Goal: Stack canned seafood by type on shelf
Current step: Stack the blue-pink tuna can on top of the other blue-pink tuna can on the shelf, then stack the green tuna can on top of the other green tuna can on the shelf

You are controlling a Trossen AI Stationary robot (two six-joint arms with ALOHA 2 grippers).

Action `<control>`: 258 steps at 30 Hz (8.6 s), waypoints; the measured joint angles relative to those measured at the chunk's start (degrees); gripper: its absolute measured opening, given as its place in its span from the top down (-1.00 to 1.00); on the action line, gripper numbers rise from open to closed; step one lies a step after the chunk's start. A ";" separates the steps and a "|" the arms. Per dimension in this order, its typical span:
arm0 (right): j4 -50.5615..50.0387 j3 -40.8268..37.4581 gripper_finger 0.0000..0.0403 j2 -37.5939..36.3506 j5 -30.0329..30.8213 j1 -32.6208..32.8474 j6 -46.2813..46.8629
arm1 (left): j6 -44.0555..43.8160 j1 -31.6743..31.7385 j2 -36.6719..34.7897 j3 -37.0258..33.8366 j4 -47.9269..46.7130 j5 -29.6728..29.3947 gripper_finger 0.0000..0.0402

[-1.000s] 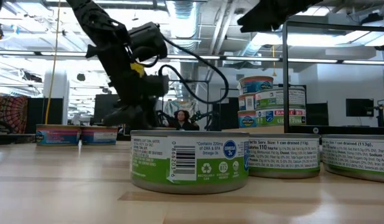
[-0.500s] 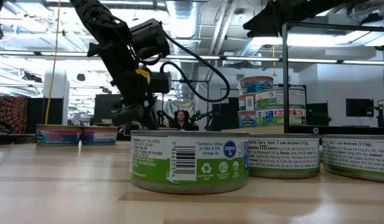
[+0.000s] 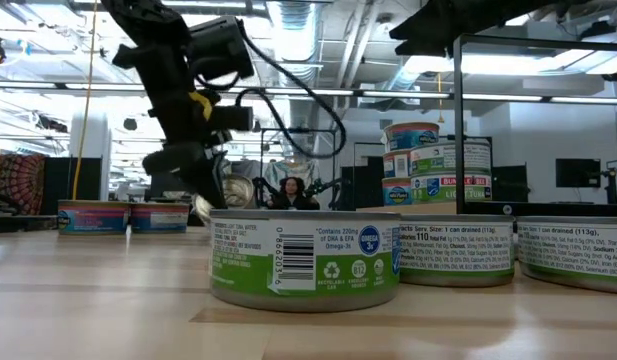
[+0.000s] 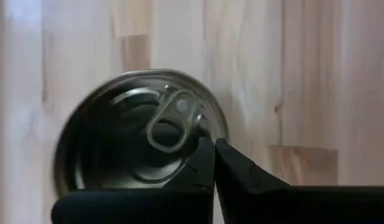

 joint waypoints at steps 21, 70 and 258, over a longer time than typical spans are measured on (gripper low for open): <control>1.52 0.00 -0.62 0.02 -0.35 3.10 0.91 | -3.85 -1.10 -4.06 -1.67 0.37 -0.48 0.86; 1.70 0.04 -0.62 0.04 -0.32 3.30 2.55 | -12.95 -5.69 -4.09 -9.08 3.23 2.74 1.00; 0.03 -12.20 -0.62 -26.06 3.07 3.32 9.12 | -19.55 -20.74 0.13 8.74 6.00 10.27 -0.18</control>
